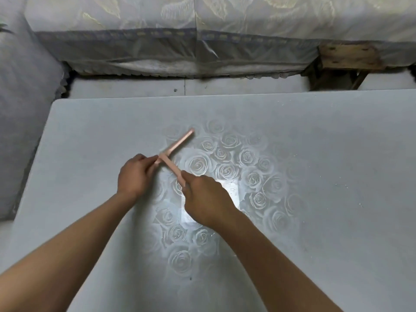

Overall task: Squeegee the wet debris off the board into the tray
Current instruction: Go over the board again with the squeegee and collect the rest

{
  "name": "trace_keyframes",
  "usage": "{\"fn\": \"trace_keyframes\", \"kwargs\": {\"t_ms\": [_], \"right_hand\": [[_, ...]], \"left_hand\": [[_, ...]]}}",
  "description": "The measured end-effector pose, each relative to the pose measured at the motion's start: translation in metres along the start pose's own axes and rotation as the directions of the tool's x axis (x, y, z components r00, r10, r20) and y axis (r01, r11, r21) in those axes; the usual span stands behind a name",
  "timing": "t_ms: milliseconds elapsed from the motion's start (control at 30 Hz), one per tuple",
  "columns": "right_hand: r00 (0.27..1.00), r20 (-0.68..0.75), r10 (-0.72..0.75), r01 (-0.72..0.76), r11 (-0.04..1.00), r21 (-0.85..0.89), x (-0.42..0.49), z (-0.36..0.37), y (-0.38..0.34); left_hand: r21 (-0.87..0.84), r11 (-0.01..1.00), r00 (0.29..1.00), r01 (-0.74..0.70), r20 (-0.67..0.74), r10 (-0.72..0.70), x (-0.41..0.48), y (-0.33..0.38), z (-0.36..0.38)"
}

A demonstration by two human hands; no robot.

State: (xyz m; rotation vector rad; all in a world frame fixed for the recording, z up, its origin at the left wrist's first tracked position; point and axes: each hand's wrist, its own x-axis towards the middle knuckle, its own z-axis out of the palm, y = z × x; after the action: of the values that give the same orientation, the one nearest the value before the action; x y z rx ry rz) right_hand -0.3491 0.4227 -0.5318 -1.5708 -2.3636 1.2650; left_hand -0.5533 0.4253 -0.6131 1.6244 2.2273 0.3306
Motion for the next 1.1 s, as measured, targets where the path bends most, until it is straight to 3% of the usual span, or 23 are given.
{"fn": "trace_keyframes", "kwargs": {"t_ms": [67,167,300,400,467,533,633,800,967,1100], "right_hand": [[0.999,-0.041,0.016,-0.016,1.000,0.004,-0.028,0.001,0.021],[0.996,-0.016,0.088,-0.087,0.995,0.049,-0.096,-0.005,0.061],[0.964,0.027,0.265,-0.267,0.956,0.120,-0.153,-0.027,0.085],[0.981,-0.023,0.194,-0.192,0.979,0.069,-0.152,-0.055,0.077],[0.991,-0.084,0.107,-0.102,0.993,0.065,-0.131,-0.066,0.069],[0.981,-0.158,0.110,-0.094,0.990,0.106,-0.094,-0.072,0.069],[0.966,-0.152,0.208,-0.169,0.958,0.232,-0.046,-0.075,0.074],[0.950,-0.172,0.262,-0.217,0.945,0.243,-0.085,-0.045,0.092],[0.918,-0.081,0.388,-0.335,0.868,0.366,-0.182,-0.031,0.094],[0.933,-0.028,0.359,-0.346,0.915,0.206,-0.203,-0.067,0.110]], "left_hand": [[0.001,0.998,0.995,-0.060,-0.080,0.060,-0.016,0.012,0.016],[-0.057,0.984,0.984,-0.169,-0.061,0.166,-0.061,0.052,0.044],[-0.116,0.981,0.982,-0.157,0.088,0.168,-0.107,0.095,0.069],[-0.149,0.966,0.949,-0.211,0.205,0.239,-0.098,0.107,0.055],[-0.139,0.960,0.953,-0.244,0.149,0.263,-0.068,0.111,0.038],[-0.064,0.965,0.966,-0.254,0.028,0.256,-0.021,0.113,0.030],[-0.035,0.974,0.972,-0.222,0.073,0.224,0.028,0.120,0.035],[-0.060,0.958,0.960,-0.281,-0.003,0.281,-0.010,0.132,0.062],[-0.101,0.921,0.890,-0.376,0.237,0.389,-0.093,0.138,0.066],[-0.120,0.924,0.835,-0.364,0.397,0.381,-0.101,0.155,0.052]]}}
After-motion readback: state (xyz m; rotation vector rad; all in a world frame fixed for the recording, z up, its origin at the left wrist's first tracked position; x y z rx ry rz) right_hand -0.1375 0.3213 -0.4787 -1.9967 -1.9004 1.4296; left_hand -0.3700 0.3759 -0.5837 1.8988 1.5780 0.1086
